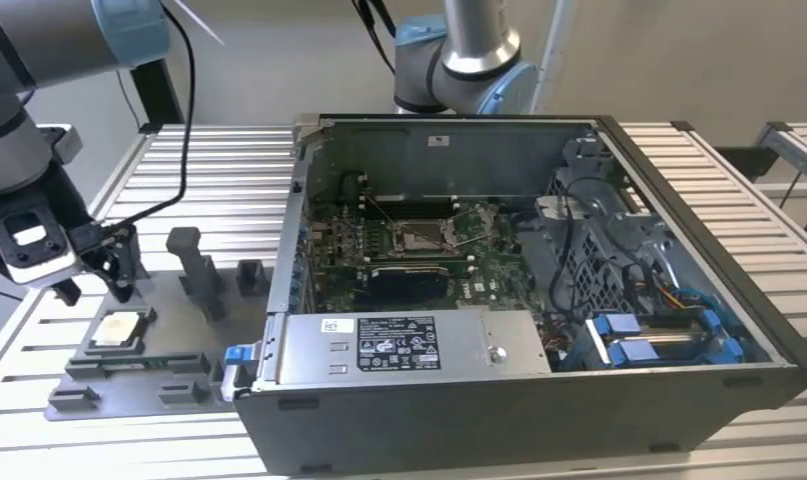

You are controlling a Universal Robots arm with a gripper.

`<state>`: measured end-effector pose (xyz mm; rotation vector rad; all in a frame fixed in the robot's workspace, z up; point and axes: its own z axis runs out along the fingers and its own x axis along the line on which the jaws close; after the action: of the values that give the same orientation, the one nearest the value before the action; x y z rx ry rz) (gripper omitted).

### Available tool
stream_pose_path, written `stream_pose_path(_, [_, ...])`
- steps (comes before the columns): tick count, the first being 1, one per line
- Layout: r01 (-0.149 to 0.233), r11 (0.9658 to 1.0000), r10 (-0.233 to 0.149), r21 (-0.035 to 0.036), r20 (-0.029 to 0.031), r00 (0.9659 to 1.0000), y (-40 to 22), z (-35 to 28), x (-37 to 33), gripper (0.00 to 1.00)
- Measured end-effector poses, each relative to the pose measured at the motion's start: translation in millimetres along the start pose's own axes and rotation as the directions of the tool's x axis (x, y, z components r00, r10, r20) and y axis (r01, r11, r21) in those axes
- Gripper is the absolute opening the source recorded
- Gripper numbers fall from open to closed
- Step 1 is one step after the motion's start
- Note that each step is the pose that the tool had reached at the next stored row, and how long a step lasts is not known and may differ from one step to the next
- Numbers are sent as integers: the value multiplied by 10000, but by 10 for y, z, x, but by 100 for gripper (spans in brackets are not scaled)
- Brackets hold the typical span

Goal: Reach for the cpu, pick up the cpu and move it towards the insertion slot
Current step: 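Pick up the cpu and move it towards the insertion slot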

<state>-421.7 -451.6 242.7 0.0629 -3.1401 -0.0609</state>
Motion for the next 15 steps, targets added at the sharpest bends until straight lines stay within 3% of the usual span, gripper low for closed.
stream_pose_path(15, [-25, 10000, 25, 2, 17, 10000, -16, 272, 25, 100])
